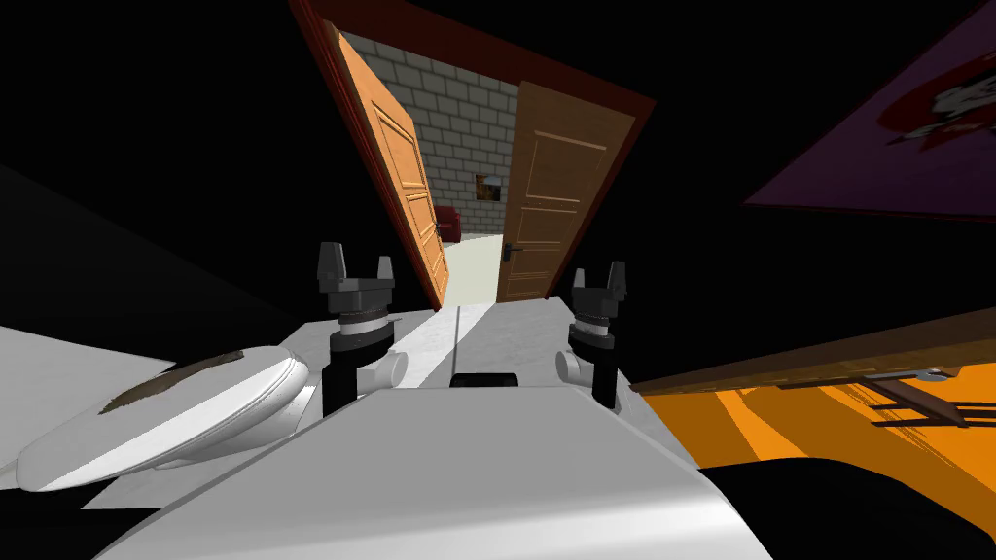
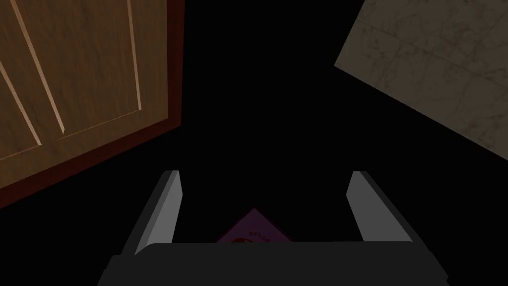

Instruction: Push the door open

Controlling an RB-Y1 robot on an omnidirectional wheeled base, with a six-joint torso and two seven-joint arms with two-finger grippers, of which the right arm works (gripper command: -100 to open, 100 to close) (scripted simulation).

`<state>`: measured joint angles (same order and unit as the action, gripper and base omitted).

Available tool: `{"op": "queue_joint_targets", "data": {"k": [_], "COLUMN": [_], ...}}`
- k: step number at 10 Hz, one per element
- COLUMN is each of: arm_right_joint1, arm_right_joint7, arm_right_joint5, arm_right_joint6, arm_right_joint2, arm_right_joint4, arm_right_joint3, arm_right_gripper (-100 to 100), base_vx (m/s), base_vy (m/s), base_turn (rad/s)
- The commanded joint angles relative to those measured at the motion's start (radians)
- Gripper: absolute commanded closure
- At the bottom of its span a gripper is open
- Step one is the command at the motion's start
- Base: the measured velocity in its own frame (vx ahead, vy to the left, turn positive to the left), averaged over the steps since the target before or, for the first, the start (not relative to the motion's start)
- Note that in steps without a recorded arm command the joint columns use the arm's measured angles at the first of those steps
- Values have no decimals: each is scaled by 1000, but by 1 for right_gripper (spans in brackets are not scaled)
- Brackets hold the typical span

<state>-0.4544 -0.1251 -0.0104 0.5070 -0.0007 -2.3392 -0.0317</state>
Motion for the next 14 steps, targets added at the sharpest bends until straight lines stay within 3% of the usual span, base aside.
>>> {"op": "queue_joint_targets", "data": {"k": [1, 10, 11, 14], "arm_right_joint1": [15, 133, 133, 186], "arm_right_joint7": [-6, -54, -54, -76], "arm_right_joint5": [-5, -41, -41, -58], "arm_right_joint6": [0, 2, 2, 3], "arm_right_joint2": [-6, -45, -45, -61], "arm_right_joint4": [28, 246, 251, 346], "arm_right_joint3": [0, 0, 0, 0], "arm_right_gripper": [-100, -100, -100, -100], "base_vx": [29, 106, 67, 73], "base_vy": [-75, 3, 3, -2], "base_turn": [1, 3, 0, 3]}}
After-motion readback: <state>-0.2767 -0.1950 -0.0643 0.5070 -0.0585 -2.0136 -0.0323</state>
